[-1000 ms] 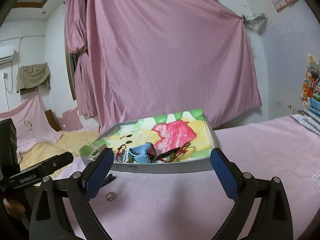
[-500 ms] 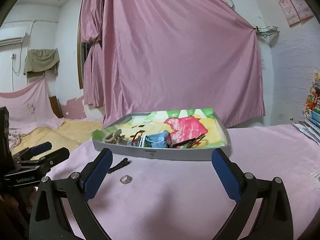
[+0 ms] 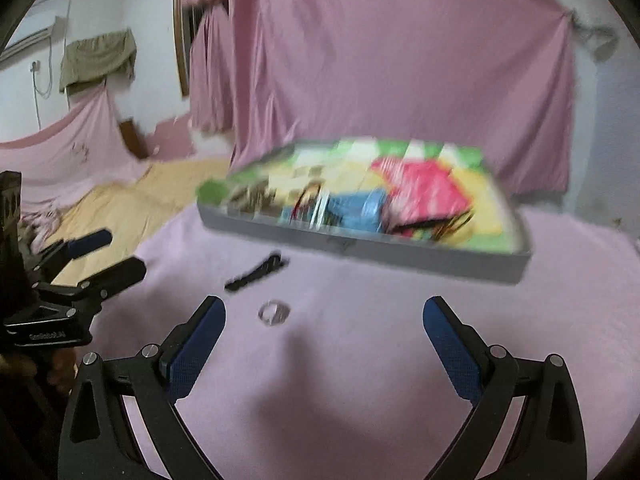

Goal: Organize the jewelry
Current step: 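Withdraw both grippers and reach toward the black bead clip and silver ring, then grasp the black bead hair clip with the left gripper while the right grasps the silver ring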

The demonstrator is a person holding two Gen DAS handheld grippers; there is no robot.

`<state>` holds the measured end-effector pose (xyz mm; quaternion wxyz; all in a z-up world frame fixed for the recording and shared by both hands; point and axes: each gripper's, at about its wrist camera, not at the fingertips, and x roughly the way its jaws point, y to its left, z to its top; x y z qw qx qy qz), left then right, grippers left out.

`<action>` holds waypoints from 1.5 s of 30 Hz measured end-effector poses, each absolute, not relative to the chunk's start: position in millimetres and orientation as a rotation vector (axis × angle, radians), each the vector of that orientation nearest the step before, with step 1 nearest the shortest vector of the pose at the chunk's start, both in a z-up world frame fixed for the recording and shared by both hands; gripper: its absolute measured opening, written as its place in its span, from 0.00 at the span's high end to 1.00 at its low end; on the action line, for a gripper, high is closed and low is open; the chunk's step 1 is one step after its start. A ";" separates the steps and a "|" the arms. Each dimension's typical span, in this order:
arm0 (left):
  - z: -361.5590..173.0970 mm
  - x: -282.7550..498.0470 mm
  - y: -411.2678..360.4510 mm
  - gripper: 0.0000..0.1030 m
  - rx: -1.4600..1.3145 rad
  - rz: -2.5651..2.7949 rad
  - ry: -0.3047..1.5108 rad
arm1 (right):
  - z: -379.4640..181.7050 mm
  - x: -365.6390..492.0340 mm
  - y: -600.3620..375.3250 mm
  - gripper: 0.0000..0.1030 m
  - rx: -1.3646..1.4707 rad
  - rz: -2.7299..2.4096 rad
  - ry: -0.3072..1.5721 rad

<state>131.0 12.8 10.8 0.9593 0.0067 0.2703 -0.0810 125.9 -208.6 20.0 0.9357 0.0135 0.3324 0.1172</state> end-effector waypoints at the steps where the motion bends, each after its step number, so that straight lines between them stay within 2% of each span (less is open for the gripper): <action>1: 8.6 133.3 13.0 0.01 0.016 -0.161 0.563 | 17.0 129.1 -207.4 0.06 0.025 0.248 0.700; 7: -2.2 147.0 16.3 0.01 -0.001 -0.174 0.670 | 3.7 142.4 -193.7 0.08 -0.061 0.275 0.801; 9: -4.4 150.9 15.9 0.01 0.003 -0.173 0.695 | 2.0 145.8 -190.0 0.21 -0.079 0.287 0.821; 13: -6.2 157.2 13.3 0.02 0.003 -0.192 0.738 | 2.2 153.1 -184.3 0.33 -0.111 0.301 0.853; 17: -7.2 163.1 9.0 0.11 0.020 -0.210 0.772 | 1.2 161.3 -178.2 0.47 -0.130 0.345 0.878; 22: -8.9 169.7 2.0 0.23 0.026 -0.237 0.805 | 1.9 166.6 -170.8 0.54 -0.174 0.382 0.882; 24: -10.7 173.0 -1.1 0.32 0.027 -0.257 0.822 | 2.6 168.1 -168.7 0.57 -0.176 0.401 0.885; 31: -10.7 179.7 -17.7 0.39 0.058 -0.303 0.840 | 3.7 177.5 -168.5 0.66 -0.188 0.432 0.886; 37: -12.7 185.2 -31.1 0.41 0.089 -0.317 0.852 | 3.4 186.7 -177.0 0.82 -0.166 0.436 0.886; 40: -12.8 186.9 -37.0 0.43 0.099 -0.333 0.854 | 3.2 189.4 -183.5 0.82 -0.132 0.443 0.891; 42: -12.8 188.6 -44.2 0.49 0.110 -0.348 0.859 | 2.6 190.2 -185.2 0.82 -0.118 0.450 0.893; 45: -13.2 191.1 -52.4 0.50 0.131 -0.348 0.855 | 1.4 192.5 -189.0 0.82 -0.087 0.462 0.898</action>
